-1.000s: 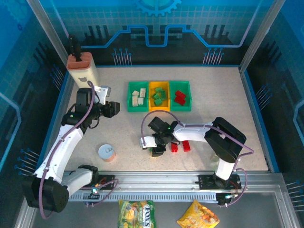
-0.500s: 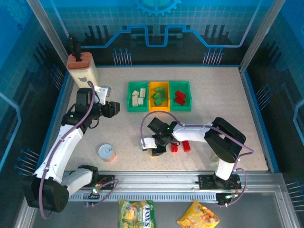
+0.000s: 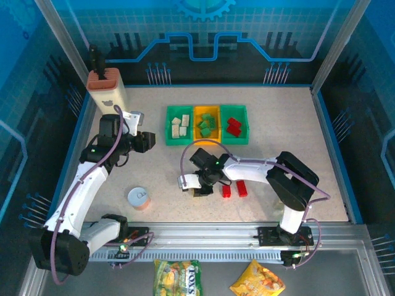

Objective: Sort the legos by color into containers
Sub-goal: Pick up the lego from the bottom-center of the table, then place the lego in the container.

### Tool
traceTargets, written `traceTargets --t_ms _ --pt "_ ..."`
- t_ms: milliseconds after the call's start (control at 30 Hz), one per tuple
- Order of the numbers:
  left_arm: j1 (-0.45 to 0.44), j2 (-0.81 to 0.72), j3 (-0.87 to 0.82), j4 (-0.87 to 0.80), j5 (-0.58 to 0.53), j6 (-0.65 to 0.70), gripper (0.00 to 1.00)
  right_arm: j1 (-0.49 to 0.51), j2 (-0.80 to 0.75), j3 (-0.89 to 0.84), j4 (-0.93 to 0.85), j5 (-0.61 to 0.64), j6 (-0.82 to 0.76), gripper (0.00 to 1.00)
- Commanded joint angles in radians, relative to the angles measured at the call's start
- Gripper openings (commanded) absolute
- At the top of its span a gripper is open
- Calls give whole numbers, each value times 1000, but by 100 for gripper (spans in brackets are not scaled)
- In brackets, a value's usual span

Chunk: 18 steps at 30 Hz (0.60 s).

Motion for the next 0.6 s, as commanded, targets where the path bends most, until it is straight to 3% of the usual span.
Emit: traceTargets --t_ms 0,233,567 --pt "-8 -12 -3 7 -14 27 52 -22 -24 36 -31 -30 34 9" --pt "-8 -10 -2 7 -14 27 52 -98 9 159 -58 40 321 11" --pt "-8 -12 -1 5 -17 28 52 -214 119 393 -210 272 807 8"
